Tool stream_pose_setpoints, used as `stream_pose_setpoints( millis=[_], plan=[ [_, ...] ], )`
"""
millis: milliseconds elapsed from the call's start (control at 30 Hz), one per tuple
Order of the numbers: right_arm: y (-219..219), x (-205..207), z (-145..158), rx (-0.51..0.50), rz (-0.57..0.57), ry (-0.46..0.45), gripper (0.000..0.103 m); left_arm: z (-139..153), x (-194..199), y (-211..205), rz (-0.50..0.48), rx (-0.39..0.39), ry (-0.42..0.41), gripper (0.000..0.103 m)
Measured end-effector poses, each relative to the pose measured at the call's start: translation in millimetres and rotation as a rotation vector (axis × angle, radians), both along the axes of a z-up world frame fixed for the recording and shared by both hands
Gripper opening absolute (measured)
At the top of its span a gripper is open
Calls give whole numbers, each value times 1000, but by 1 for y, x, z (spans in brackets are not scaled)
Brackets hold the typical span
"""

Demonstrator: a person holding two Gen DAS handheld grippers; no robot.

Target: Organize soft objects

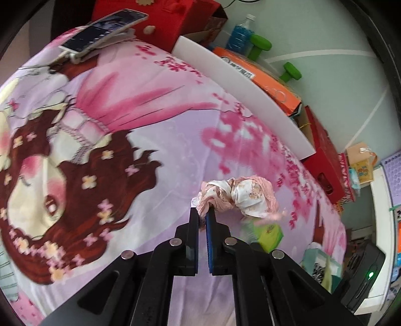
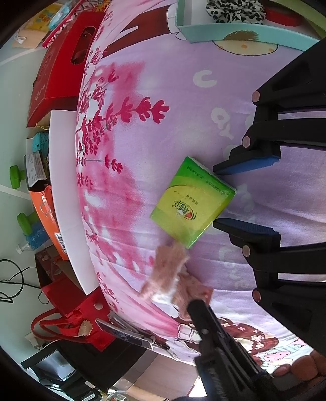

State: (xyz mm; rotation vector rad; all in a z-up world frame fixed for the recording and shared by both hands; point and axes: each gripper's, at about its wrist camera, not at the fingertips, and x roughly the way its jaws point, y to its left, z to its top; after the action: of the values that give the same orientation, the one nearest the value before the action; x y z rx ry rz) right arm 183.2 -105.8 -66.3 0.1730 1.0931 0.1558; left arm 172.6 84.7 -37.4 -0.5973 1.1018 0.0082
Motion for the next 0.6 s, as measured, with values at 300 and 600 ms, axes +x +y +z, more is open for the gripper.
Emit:
stream_pose_setpoints(
  millis=[300,600],
  plan=[
    [-1,-2,2,-7,2,5,38,11,-18,17,62,69,11,5],
    [-4,-3,2,13,-3,17,48,6,-18,22,98,43,74,28]
  ],
)
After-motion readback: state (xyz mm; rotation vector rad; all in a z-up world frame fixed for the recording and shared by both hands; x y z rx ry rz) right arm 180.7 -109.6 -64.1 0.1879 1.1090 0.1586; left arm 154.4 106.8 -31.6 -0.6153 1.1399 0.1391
